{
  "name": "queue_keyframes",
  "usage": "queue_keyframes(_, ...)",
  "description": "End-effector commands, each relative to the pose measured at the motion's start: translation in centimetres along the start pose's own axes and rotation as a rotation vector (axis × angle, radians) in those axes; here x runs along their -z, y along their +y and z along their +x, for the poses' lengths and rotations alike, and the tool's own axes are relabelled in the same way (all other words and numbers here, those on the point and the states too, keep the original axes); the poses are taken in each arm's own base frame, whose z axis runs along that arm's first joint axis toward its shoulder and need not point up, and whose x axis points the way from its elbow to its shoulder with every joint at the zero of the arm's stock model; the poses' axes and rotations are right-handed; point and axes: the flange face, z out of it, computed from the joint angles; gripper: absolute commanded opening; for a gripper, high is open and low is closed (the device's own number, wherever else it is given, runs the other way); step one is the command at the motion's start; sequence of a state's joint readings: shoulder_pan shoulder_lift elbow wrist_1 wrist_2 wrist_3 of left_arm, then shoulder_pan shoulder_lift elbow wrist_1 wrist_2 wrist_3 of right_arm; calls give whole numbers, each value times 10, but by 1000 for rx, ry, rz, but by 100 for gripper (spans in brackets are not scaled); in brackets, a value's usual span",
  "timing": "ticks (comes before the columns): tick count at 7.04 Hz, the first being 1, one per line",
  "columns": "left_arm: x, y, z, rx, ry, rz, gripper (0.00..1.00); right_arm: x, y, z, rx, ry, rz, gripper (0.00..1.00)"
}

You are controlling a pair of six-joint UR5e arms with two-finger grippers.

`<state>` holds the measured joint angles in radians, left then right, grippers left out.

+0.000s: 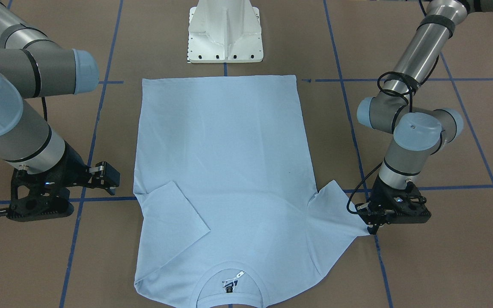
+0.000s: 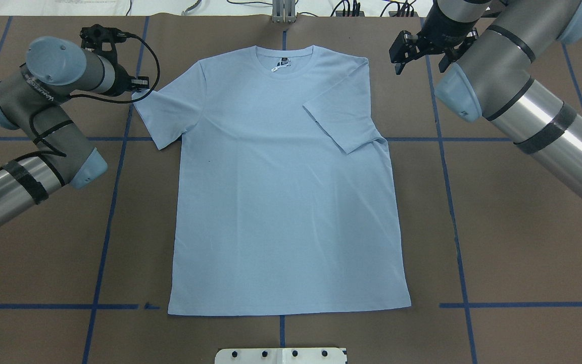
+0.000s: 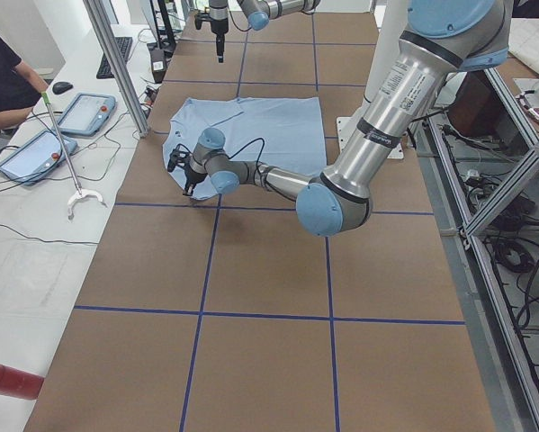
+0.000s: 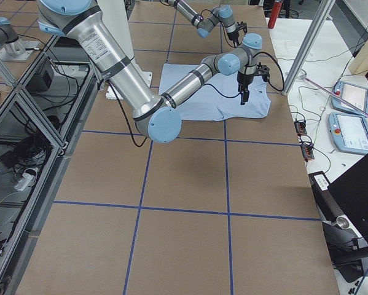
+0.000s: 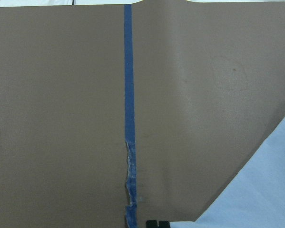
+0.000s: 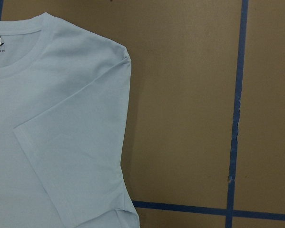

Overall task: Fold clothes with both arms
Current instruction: 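Fold the sleeve nearest the left gripper inward onto the shirt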

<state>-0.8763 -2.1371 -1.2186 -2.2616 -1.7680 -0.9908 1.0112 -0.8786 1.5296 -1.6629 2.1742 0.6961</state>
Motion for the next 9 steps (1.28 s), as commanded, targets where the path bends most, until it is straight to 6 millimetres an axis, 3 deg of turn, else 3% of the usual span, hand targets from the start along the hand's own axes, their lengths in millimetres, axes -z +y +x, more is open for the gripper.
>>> queue_keyframes(1, 28, 20, 89, 99, -3, -69, 0, -2, 0, 2, -2, 3, -3, 100)
queue_keyframes(2, 32, 37, 148, 161, 31, -99, 0, -3, 0, 3, -1, 4, -4, 100)
queue_keyframes(3, 29, 37, 200, 202, 51, -116, 0, -4, 0, 5, -4, 6, -5, 100)
queue_keyframes(4, 13, 19, 245, 210, 36, -126, 0, -6, 0, 6, -5, 7, -7, 100)
queue_keyframes(5, -1, 8, 262, 208, 13, -122, 0, -6, 0, 6, -5, 7, -7, 100)
queue_keyframes(7, -19, 4, 252, 201, 42, -36, 0, -7, 0, 6, -5, 9, -8, 100)
queue_keyframes(9, -15, 1, 256, 195, 100, -12, 0, -7, 0, 6, -5, 9, -8, 100)
